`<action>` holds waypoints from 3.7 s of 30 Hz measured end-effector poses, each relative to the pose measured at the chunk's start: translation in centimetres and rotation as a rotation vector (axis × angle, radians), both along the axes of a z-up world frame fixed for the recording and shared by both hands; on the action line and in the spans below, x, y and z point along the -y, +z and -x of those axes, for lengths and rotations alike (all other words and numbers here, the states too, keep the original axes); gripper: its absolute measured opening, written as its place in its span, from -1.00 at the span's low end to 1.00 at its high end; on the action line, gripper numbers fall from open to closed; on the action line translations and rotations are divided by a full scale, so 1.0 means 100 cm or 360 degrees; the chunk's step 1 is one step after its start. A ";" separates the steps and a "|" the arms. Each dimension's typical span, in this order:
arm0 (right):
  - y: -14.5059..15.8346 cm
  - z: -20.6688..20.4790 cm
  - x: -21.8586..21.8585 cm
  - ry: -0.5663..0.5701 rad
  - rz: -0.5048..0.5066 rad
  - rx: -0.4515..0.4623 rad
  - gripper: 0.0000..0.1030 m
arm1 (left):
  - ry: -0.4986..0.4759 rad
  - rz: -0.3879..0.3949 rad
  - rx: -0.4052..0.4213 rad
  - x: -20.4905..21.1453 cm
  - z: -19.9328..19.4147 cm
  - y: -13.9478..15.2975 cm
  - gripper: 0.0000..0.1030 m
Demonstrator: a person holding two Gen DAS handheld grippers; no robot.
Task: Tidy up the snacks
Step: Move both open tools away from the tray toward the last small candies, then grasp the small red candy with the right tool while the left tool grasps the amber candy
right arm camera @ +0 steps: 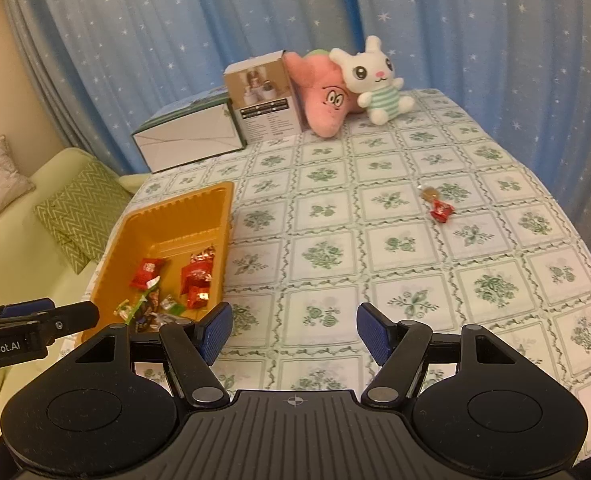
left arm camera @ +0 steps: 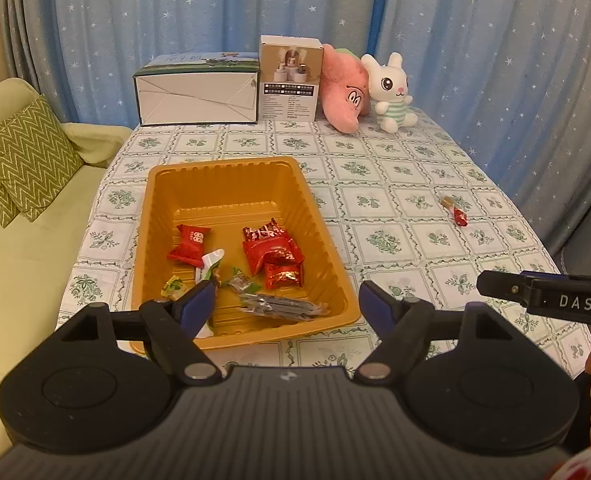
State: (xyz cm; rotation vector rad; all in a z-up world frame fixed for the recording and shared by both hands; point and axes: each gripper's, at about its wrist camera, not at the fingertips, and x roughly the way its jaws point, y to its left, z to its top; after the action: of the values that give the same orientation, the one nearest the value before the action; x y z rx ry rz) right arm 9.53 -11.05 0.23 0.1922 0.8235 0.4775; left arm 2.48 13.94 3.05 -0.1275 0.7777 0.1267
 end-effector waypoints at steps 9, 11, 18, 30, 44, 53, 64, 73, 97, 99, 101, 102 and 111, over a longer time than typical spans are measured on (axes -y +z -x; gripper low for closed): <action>-0.003 -0.001 0.018 -0.0054 -0.0007 -0.0023 0.33 | -0.0037 -0.0011 -0.0005 0.013 -0.006 -0.001 0.56; -0.004 -0.001 0.021 -0.0068 -0.0007 -0.0027 0.33 | -0.0045 -0.0011 -0.0004 0.016 -0.008 -0.001 0.57; -0.006 -0.003 0.032 -0.0107 -0.0005 -0.0039 0.33 | -0.0074 0.0001 -0.0005 0.025 -0.014 -0.003 0.60; -0.010 -0.007 0.050 -0.0181 -0.0003 -0.0054 0.33 | -0.0122 0.0013 0.0005 0.039 -0.025 -0.005 0.63; -0.015 -0.019 0.082 -0.0321 0.0011 -0.0042 0.33 | -0.0219 0.0038 0.0016 0.064 -0.049 -0.009 0.63; -0.022 -0.034 0.100 -0.0391 0.0031 -0.0032 0.33 | -0.0277 0.0033 0.0019 0.082 -0.072 -0.014 0.63; -0.037 -0.077 0.111 -0.0419 0.0038 0.0011 0.33 | -0.0334 0.0016 0.0021 0.102 -0.119 -0.028 0.63; -0.064 -0.130 0.104 -0.0406 0.0036 0.0038 0.33 | -0.0339 0.0024 0.0013 0.108 -0.176 -0.052 0.63; -0.140 -0.233 0.053 -0.0279 0.0184 0.0005 -0.36 | -0.0298 0.0093 -0.0016 0.103 -0.258 -0.101 0.63; -0.142 -0.233 0.052 -0.0275 0.0201 0.0011 -0.43 | -0.0296 0.0099 -0.0018 0.104 -0.259 -0.103 0.63; -0.142 -0.232 0.052 -0.0266 0.0220 0.0017 -0.52 | -0.0295 0.0109 -0.0023 0.105 -0.260 -0.104 0.63; -0.142 -0.233 0.053 -0.0266 0.0209 0.0012 -0.56 | -0.0298 0.0112 -0.0023 0.106 -0.261 -0.104 0.63; -0.123 -0.226 0.082 -0.0398 0.0131 0.0076 -0.63 | -0.0362 0.0146 -0.0011 0.125 -0.271 -0.110 0.63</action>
State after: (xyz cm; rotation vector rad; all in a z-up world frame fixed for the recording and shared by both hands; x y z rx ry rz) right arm 32.12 -19.25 -12.03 0.2039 0.7586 0.2124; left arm 29.55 1.40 -7.93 -0.1249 0.7995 -0.1245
